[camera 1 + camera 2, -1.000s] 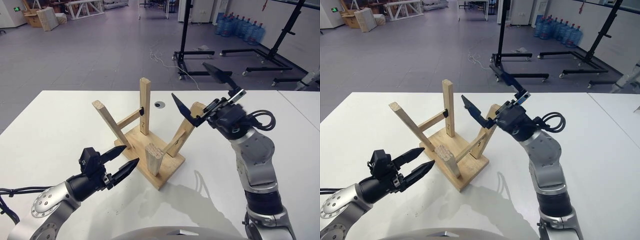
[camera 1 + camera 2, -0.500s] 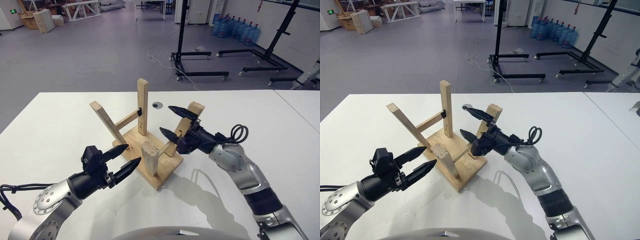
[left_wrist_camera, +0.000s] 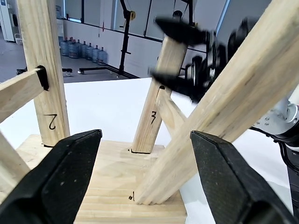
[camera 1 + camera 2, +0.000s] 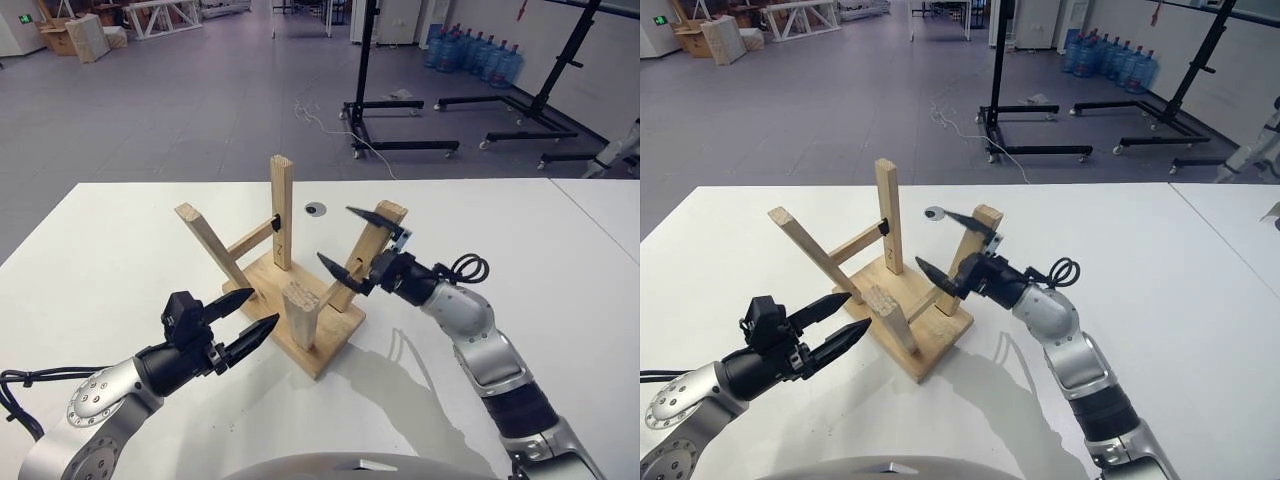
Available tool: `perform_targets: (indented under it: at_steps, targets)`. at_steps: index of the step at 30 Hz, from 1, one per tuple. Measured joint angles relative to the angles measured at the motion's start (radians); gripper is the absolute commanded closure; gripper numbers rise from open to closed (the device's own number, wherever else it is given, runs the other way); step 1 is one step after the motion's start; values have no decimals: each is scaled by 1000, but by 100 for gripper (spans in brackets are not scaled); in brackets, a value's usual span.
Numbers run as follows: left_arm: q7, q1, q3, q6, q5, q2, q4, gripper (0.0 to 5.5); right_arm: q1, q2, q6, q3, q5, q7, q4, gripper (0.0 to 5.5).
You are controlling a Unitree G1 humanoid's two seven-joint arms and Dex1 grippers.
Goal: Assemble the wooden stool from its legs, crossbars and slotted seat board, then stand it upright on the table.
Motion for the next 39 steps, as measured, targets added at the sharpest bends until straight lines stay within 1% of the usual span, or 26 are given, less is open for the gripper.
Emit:
perform_targets:
  at_steps: [3, 5, 7, 8, 10, 12, 15, 17, 20, 24, 29, 34, 39]
  targets:
    - [-9, 10, -3, -25, 19, -1, -1, 204, -154, 36, 122, -148, 290, -20, -66, 105]
    - [-14, 22, -16, -34, 37, -7, -3, 204, -228, 33, 173, -242, 388, -41, -21, 105]
    - [-17, 37, -45, -58, 59, -18, -9, 204, -312, 6, 208, -352, 444, -53, 123, 105]
    - [-19, 47, -54, -64, 72, -21, -12, 204, -338, -11, 213, -380, 446, -50, 181, 105]
    - [-34, 79, -80, -72, 82, -17, -54, 204, -385, -55, 197, -397, 397, -25, 342, 105]
    - [-36, 96, -115, -73, 102, -15, -100, 204, -401, -87, 173, -390, 322, 11, 495, 105]
    - [2, 65, -172, -62, 150, -19, -124, 204, -411, -89, 124, -339, 227, 59, 667, 105]
    - [55, 0, -205, -40, 193, -32, -124, 204, -415, -59, 89, -294, 167, 85, 761, 105]
    - [105, -65, -245, -7, 248, -37, -123, 204, -415, 4, 69, -238, 128, 121, 805, 105]
    - [138, -120, -285, 41, 284, -36, -124, 204, -369, 69, 60, -164, 107, 180, 739, 105]
    - [153, -159, -303, 66, 299, -37, -125, 204, -291, 84, 109, -113, 106, 225, 590, 105]
    - [157, -196, -301, 73, 309, -45, -93, 204, -251, 55, 141, -94, 30, 178, 478, 105]
    - [151, -214, -303, 56, 326, -47, -26, 204, -252, 50, 177, -65, -69, 89, 354, 105]
